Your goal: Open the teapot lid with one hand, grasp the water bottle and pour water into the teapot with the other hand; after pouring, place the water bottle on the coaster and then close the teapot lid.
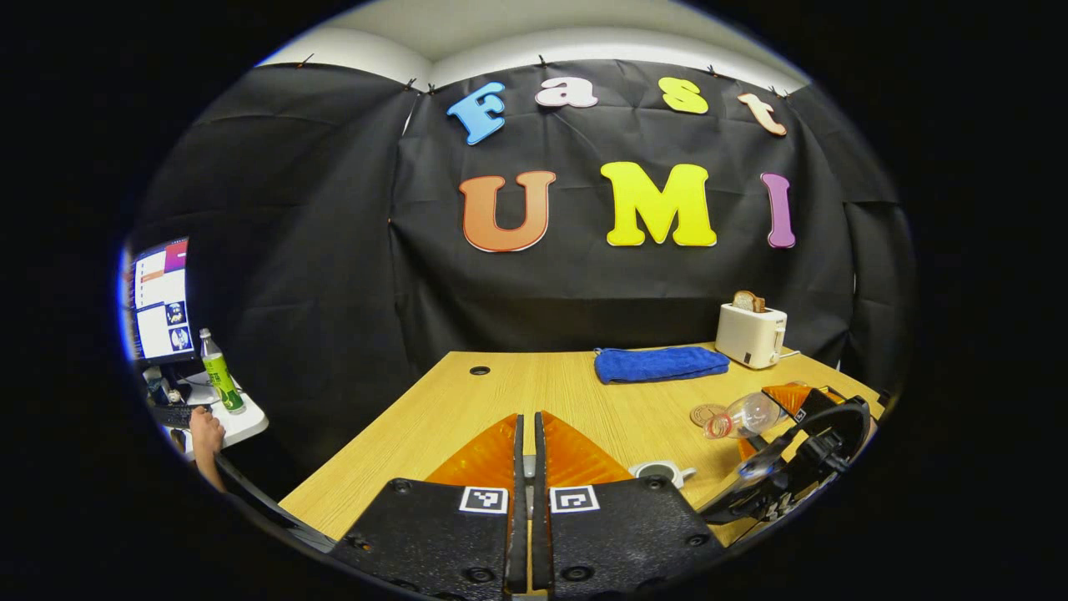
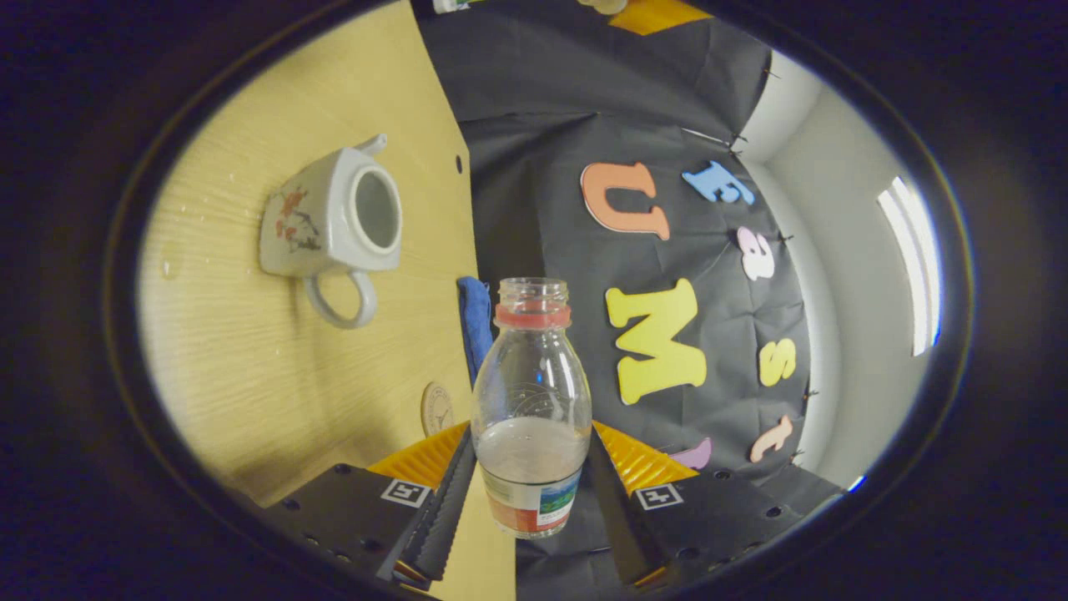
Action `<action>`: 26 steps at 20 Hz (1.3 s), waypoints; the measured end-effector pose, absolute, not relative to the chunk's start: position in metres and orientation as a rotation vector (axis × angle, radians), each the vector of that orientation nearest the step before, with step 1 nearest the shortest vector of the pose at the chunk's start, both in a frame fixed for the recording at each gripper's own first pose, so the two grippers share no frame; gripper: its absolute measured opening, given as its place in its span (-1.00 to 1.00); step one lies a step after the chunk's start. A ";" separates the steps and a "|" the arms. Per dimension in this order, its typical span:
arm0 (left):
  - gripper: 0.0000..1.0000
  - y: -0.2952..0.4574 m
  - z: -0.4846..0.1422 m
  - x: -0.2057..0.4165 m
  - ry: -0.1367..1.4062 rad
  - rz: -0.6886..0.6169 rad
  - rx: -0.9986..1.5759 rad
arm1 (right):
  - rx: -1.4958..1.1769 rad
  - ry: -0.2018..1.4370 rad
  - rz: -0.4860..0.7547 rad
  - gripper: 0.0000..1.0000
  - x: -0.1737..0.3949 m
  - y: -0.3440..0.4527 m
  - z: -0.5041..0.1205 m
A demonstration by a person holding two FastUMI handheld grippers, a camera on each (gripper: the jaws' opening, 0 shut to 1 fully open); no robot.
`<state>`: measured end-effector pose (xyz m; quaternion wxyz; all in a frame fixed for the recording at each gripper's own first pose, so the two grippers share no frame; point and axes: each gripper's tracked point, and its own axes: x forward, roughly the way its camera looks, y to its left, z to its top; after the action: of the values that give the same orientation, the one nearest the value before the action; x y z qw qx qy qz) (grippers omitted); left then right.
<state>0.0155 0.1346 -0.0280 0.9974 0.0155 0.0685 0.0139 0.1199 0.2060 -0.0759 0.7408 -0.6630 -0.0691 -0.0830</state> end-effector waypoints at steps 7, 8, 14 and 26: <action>-0.92 0.140 -0.030 0.015 0.151 0.041 0.059 | -1.686 -0.238 -0.180 0.51 0.116 0.223 -0.069; -0.92 0.139 -0.031 0.015 0.152 0.039 0.058 | -1.711 -0.250 -0.176 0.48 0.115 0.225 -0.070; -0.91 0.142 -0.035 0.016 0.168 0.047 0.055 | -1.830 -0.304 -0.183 0.48 0.111 0.236 -0.060; -0.92 0.140 -0.041 0.017 0.186 0.041 0.077 | -2.027 -0.444 -0.300 0.48 0.105 0.244 -0.028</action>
<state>0.0174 0.1401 -0.0410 0.9947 0.0386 0.0929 0.0206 0.1047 0.2442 -0.0285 0.4992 -0.8377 -0.1836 -0.1238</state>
